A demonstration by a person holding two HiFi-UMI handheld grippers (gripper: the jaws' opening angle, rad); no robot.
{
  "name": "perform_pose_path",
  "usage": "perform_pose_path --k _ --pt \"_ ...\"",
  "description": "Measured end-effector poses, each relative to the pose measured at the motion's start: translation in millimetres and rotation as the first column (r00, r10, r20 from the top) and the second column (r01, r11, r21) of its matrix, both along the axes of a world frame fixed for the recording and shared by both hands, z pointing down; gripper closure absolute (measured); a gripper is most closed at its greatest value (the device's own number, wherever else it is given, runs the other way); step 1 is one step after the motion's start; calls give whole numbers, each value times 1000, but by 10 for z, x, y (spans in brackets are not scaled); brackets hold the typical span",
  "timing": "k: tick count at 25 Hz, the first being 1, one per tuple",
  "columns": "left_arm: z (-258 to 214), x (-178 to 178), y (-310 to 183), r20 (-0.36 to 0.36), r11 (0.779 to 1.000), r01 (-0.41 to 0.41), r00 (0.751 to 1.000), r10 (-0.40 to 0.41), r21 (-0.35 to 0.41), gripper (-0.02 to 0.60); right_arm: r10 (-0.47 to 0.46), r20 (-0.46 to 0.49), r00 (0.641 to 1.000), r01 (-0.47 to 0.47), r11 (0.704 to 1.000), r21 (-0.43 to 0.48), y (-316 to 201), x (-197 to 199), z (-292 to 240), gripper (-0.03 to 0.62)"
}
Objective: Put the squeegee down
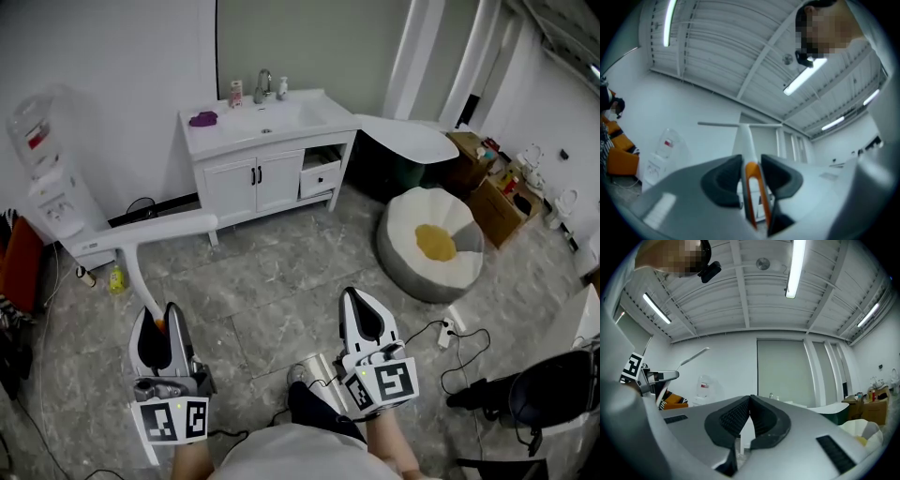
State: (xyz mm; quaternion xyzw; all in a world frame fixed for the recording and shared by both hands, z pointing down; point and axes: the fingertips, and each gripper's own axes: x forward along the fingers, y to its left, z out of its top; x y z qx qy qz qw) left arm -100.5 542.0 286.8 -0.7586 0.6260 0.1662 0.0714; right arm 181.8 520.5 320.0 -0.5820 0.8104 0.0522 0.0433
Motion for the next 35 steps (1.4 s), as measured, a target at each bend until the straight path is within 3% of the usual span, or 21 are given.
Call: perform_pose_path --k 10,19,26,35 --pt "-169 369 -1375 -3 998 54 999 -54 26 449 -64 -8 998 64 998 27 -1540 363 -199 592" --pt "-206 603 -2153 12 996 77 997 -77 35 451 -95 7 995 95 995 26 -2358 597 -148 592" --pt "-189 508 -2709 42 995 98 994 -98 9 451 -111 5 994 111 994 0 -2889 474 -50 592" --pt "-161 123 -3945 121 992 125 985 -122 -11 451 -93 3 996 93 995 31 -4083 12 -157 592"
